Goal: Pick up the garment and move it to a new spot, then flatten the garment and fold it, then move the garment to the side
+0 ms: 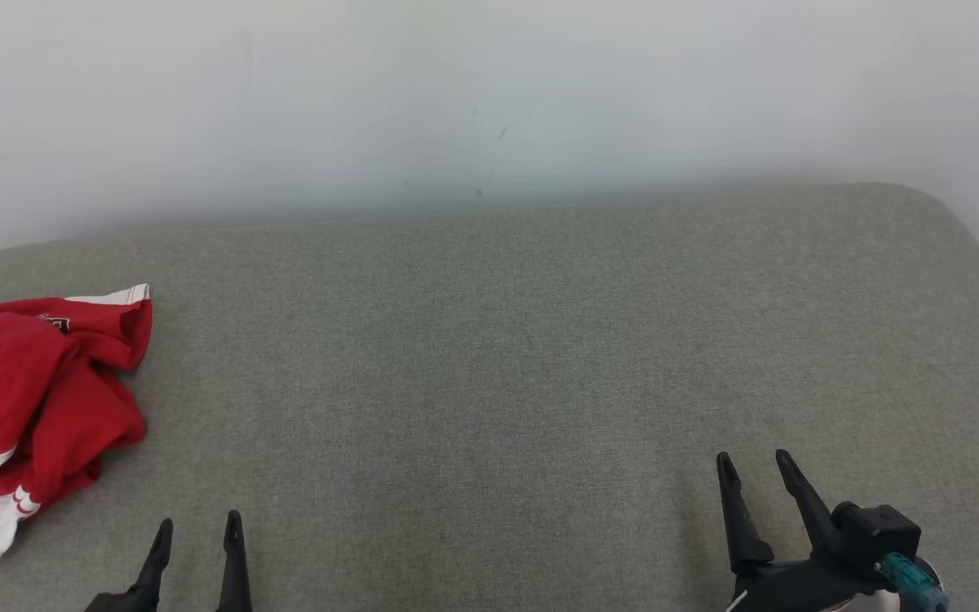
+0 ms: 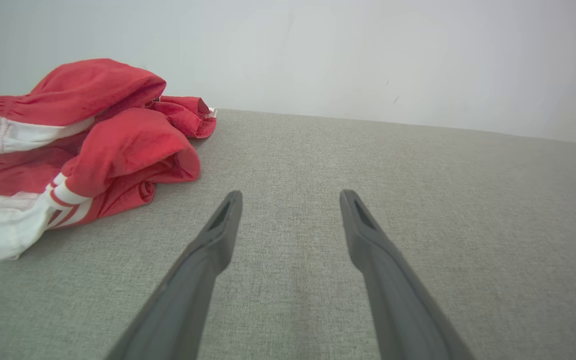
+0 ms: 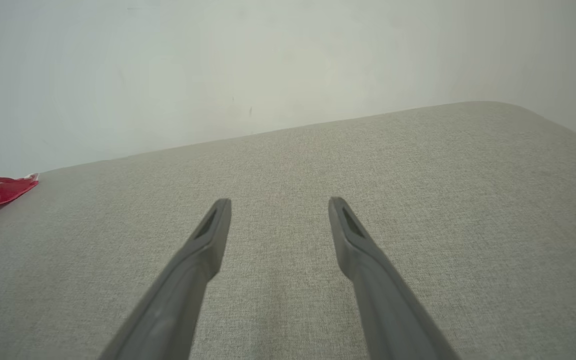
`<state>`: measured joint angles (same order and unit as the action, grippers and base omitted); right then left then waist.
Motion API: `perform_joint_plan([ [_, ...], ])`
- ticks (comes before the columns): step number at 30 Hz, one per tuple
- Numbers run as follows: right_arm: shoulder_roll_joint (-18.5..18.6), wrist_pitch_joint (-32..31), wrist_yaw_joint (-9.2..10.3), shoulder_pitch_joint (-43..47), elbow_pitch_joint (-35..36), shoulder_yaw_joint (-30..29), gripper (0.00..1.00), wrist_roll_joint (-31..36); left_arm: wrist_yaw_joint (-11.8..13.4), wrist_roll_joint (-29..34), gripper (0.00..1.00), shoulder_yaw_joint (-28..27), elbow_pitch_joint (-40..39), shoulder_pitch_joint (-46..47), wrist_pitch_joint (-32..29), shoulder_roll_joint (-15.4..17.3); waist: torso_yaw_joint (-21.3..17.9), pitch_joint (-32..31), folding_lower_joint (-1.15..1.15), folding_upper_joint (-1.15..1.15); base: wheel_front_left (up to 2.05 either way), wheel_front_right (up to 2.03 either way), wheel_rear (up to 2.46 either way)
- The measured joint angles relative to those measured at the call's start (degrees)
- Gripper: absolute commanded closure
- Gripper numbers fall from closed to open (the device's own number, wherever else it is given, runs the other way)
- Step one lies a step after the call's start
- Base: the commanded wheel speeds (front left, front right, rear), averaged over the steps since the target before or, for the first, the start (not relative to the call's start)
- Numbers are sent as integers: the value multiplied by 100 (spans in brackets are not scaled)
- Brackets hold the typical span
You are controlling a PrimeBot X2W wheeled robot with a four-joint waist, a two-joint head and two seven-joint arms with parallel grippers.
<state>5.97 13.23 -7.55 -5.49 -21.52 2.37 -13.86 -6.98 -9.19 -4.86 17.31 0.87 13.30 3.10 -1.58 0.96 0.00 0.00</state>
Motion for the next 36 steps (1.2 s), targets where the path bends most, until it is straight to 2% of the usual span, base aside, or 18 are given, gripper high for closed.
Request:
perform_joint_plan([
  [17,-4,176,0,-5,-49,12,0,748,-8,671,0,-46,77,-63,172,-5,-18,21,0,0,0,0,0],
  [31,-41,188,0,19,-63,-48,0,782,-10,653,0,-129,114,-82,175,-13,3,-3,0,0,0,0,0],
  [36,-23,190,0,83,-29,-5,0,786,-8,633,0,-181,120,-88,175,-18,139,-1,0,0,0,0,0],
])
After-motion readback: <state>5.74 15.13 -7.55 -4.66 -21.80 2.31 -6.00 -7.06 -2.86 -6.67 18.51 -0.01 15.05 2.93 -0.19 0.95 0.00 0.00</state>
